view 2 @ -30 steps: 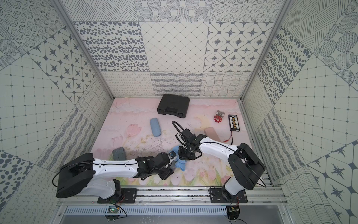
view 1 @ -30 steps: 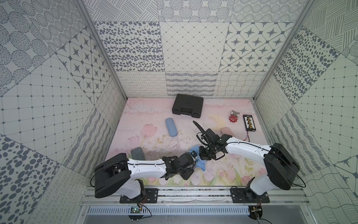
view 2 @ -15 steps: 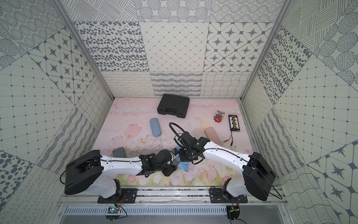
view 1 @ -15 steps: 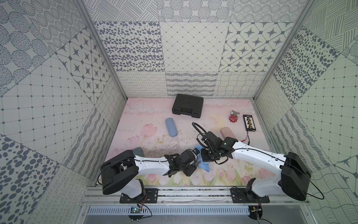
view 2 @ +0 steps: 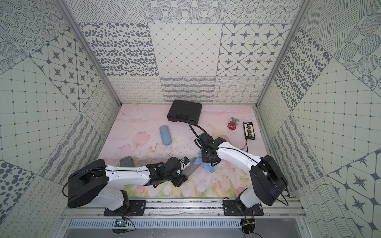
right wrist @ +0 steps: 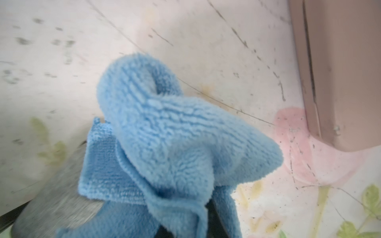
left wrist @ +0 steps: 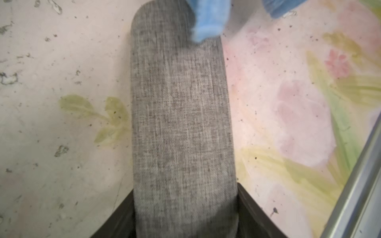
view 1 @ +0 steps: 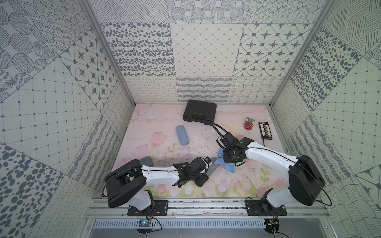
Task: Wipe the eyeglass case
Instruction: Wipe the dirt from the eyeglass case.
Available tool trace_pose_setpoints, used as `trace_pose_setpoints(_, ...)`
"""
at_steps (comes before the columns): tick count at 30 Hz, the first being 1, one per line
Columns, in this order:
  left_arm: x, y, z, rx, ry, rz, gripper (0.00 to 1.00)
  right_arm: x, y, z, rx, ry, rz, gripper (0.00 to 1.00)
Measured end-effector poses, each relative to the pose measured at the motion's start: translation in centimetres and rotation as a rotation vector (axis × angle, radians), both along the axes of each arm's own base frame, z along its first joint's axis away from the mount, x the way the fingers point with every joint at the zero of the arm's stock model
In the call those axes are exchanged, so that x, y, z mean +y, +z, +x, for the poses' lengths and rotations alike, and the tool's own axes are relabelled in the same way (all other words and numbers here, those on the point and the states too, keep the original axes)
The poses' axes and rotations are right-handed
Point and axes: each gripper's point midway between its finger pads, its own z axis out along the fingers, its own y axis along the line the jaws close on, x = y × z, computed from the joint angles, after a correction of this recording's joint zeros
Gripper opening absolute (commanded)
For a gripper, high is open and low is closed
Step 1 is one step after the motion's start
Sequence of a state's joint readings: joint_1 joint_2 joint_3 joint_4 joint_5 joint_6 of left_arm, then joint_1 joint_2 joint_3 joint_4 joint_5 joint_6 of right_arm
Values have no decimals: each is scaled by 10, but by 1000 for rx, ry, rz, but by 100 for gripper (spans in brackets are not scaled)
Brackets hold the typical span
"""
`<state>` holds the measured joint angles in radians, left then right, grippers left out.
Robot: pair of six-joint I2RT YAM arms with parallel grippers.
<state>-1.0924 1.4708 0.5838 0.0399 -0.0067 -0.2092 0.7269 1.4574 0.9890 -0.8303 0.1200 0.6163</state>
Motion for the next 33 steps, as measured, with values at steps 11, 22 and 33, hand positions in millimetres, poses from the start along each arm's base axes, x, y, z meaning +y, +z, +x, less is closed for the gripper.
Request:
trace_pose_setpoints(11,1,3,0,-10,-1,2,32,14,-45,-30,272,-105,285,0)
trace_pose_setpoints(22,-19,2,-9,-140,-107,128,34,63,16,59,11,151,102,0)
trace_pose_setpoints(33,-12,2,-6,-196,-89,210,27,138,-49,-15,259,308,297,0)
